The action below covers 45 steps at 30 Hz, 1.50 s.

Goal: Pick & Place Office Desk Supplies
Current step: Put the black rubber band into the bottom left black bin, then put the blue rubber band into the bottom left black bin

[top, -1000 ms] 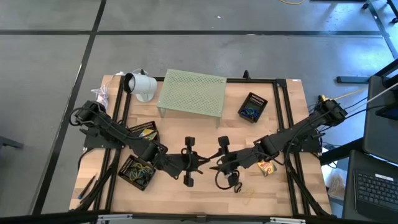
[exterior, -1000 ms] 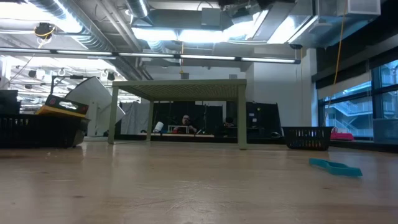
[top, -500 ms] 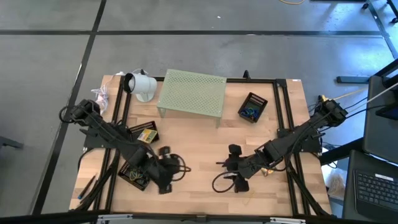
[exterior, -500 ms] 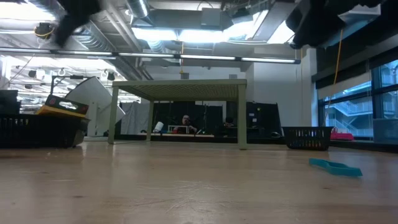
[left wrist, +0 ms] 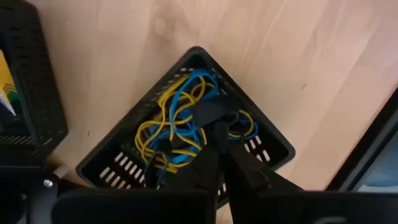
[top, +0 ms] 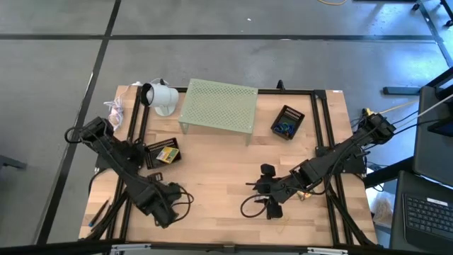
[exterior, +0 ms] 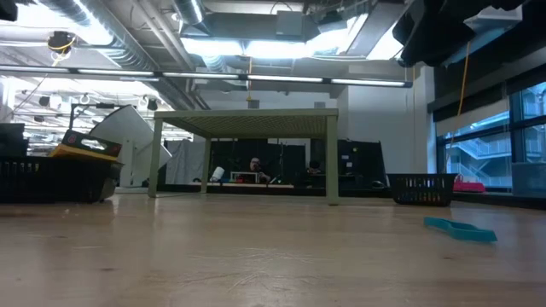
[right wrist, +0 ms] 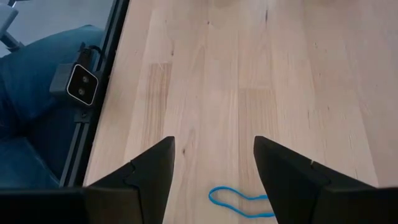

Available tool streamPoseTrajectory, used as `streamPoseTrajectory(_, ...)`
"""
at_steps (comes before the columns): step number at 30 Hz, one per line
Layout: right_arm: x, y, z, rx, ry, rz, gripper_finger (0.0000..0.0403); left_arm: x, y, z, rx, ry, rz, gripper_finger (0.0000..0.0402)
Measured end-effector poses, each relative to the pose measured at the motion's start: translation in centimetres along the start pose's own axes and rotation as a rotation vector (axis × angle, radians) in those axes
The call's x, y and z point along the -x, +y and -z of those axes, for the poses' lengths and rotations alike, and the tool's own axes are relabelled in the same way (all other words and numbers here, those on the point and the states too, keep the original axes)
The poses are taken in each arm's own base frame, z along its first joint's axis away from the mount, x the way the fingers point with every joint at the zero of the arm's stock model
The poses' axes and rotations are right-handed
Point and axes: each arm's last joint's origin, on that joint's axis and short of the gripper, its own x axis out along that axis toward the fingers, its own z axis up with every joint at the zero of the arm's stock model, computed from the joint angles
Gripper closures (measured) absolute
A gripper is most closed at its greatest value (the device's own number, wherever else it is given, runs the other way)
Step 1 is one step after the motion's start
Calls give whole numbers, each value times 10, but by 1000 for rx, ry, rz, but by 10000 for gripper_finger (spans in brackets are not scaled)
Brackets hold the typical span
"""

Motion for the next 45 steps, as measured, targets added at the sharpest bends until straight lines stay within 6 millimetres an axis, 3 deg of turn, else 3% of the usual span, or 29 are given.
streamPoseTrajectory(15, 0, 0, 1, -9, 7, 3, 181, 0, -1, 1, 38, -64, -26, 298)
streamPoseTrajectory(24, 1, -7, 14, -173, 134, 88, 181, 0, 1, 7, 80, 21, -36, 288)
streamPoseTrajectory(29, 1, -9, 17, -244, 159, 115, 181, 0, 1, 6, 75, -40, -58, 288)
streamPoseTrajectory(38, -23, -10, 27, -556, 165, 238, 181, 1, 3, 2, 75, -181, -105, 288)
streamPoseTrajectory(45, -55, -17, 43, -597, 234, 340, 181, 1, 1, 1, 78, -195, -91, 288)
